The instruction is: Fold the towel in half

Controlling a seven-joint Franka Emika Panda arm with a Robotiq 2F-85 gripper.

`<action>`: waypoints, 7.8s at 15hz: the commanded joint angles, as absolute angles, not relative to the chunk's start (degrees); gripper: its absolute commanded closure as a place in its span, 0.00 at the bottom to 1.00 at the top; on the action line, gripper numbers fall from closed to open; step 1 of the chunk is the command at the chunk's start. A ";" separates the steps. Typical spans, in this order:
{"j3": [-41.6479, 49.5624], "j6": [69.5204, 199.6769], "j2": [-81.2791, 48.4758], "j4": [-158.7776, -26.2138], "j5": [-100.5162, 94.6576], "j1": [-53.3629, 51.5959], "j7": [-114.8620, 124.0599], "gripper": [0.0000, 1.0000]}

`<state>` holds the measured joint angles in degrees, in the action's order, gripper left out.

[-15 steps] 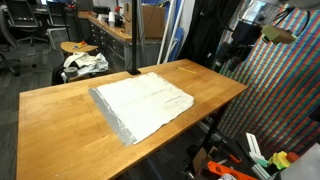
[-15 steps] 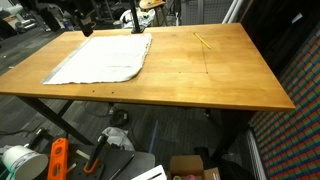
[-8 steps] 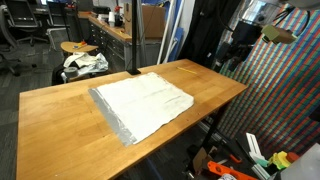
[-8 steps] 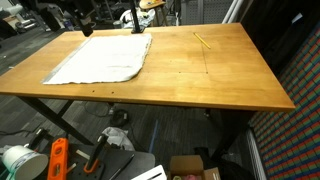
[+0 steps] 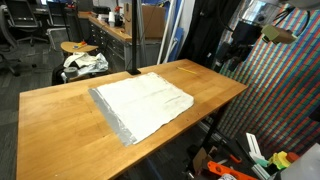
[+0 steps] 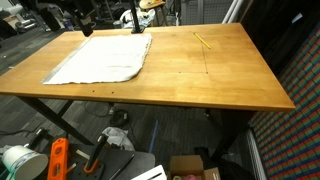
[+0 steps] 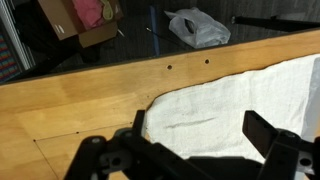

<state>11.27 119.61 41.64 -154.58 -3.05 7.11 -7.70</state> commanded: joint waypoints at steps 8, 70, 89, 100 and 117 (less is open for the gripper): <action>9.95 117.29 39.58 -153.06 -3.03 6.97 -7.75 0.00; 1.65 117.09 -23.56 -116.56 19.78 17.62 -29.72 0.00; 1.28 115.33 -25.12 -115.69 20.46 16.79 -31.29 0.00; 1.32 114.92 -25.78 -114.96 21.45 17.11 -30.96 0.94; 2.18 117.92 -15.81 -119.56 12.71 11.63 -25.43 0.98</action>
